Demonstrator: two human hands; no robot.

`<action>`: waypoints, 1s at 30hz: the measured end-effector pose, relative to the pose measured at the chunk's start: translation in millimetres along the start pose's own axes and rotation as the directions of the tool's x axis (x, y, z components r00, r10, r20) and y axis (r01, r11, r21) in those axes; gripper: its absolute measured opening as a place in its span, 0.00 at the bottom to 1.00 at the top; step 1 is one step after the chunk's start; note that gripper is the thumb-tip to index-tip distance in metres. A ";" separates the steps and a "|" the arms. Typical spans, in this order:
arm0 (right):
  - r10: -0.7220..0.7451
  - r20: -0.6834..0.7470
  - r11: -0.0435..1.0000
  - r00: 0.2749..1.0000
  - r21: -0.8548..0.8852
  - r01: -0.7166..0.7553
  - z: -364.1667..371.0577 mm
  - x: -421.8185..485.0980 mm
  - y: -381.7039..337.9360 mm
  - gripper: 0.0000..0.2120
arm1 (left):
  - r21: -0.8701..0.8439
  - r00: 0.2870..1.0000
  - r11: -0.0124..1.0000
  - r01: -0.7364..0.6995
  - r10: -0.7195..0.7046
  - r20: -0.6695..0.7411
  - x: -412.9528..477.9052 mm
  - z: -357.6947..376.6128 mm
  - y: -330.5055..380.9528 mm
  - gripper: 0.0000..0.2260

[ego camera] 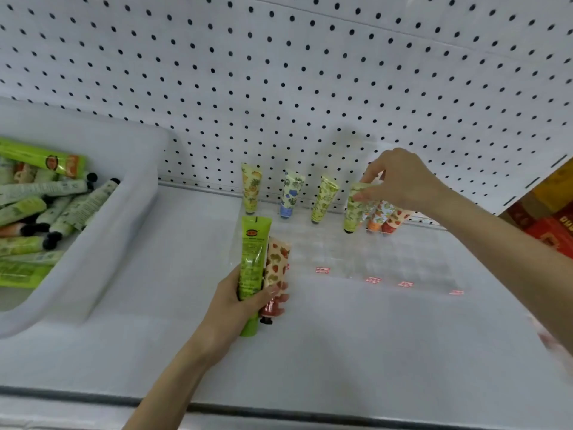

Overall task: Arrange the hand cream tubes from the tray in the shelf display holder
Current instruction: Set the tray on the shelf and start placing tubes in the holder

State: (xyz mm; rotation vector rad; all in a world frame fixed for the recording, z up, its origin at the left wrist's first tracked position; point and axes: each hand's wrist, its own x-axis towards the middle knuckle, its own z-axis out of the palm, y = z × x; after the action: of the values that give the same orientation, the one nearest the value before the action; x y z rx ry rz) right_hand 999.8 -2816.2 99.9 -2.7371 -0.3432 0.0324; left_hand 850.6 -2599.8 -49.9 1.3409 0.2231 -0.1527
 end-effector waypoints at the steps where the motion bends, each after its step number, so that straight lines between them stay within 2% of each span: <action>1: -0.011 -0.017 1.000 1.000 -0.014 0.010 2.5 7.6 4.0 0.10 | -0.006 1.000 1.000 -0.005 0.005 0.003 0.2 0.3 -0.1 0.12; 4: 0.011 -0.055 0.999 0.998 -0.032 -0.013 12.6 22.6 12.9 0.15 | -0.024 1.000 1.000 -0.012 0.012 -0.011 1.7 -1.3 -1.8 0.11; 11: 0.023 -0.082 1.000 0.996 0.021 -0.021 24.9 33.0 22.8 0.10 | -0.048 1.000 0.999 -0.018 0.017 -0.025 2.8 -1.5 -3.3 0.10; 21: 0.028 -0.128 1.000 0.991 -0.008 -0.029 36.0 41.9 35.3 0.12 | 0.008 0.999 0.999 -0.033 0.033 -0.005 1.9 -0.2 -1.4 0.12; 30: -0.074 -0.198 0.989 0.977 -0.141 0.046 48.5 42.6 41.7 0.10 | 0.022 0.999 0.999 -0.036 0.036 0.005 3.2 -1.4 -3.3 0.11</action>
State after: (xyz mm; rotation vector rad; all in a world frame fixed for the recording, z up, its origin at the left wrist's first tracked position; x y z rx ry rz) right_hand 1047.5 -2825.5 40.4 -2.8287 -0.3823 -0.2945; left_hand 852.8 -2599.2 -54.2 1.3654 0.1934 -0.1283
